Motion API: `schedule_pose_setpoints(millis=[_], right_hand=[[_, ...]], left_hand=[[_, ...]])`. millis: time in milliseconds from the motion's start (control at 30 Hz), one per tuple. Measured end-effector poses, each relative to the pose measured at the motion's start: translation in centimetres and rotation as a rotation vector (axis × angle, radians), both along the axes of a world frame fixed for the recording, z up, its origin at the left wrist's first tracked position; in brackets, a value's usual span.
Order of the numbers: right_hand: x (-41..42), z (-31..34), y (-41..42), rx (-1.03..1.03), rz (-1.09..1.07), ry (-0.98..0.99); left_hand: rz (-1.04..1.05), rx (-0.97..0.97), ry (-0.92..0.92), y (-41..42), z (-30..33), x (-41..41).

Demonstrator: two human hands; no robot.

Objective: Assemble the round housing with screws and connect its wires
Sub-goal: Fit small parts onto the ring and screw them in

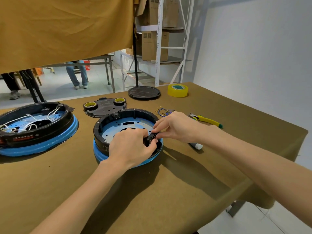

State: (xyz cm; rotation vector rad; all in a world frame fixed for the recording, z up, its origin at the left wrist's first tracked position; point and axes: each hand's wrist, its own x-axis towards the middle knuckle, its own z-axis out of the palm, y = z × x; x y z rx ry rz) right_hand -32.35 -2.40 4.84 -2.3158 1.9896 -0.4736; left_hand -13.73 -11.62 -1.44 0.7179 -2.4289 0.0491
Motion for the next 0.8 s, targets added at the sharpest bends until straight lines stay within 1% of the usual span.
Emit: schedule_pose_setpoints(millis=[167,233,433,567,800], right_hand=[[0.2,1.5,-0.8,0.058,-0.007,0.291],[0.3,1.6,-1.1,0.057,-0.001,0.359],[0.6,1.9,-1.6,0.03,0.004,0.373],[0.9,1.2,-1.4,-0.021,0.029,0.441],[0.5,0.9,-1.2,-0.062,-0.011,0.394]], left_hand=[[-0.032,0.029,-0.017,-0.1,0.0,0.2],[-0.021,0.022,-0.02,0.1,0.1,0.1],[0.013,0.016,-0.017,0.5,0.3,-0.2],[0.027,0.044,-0.04,0.5,0.3,-0.3],[0.057,0.044,-0.043,0.4,0.1,-0.4]])
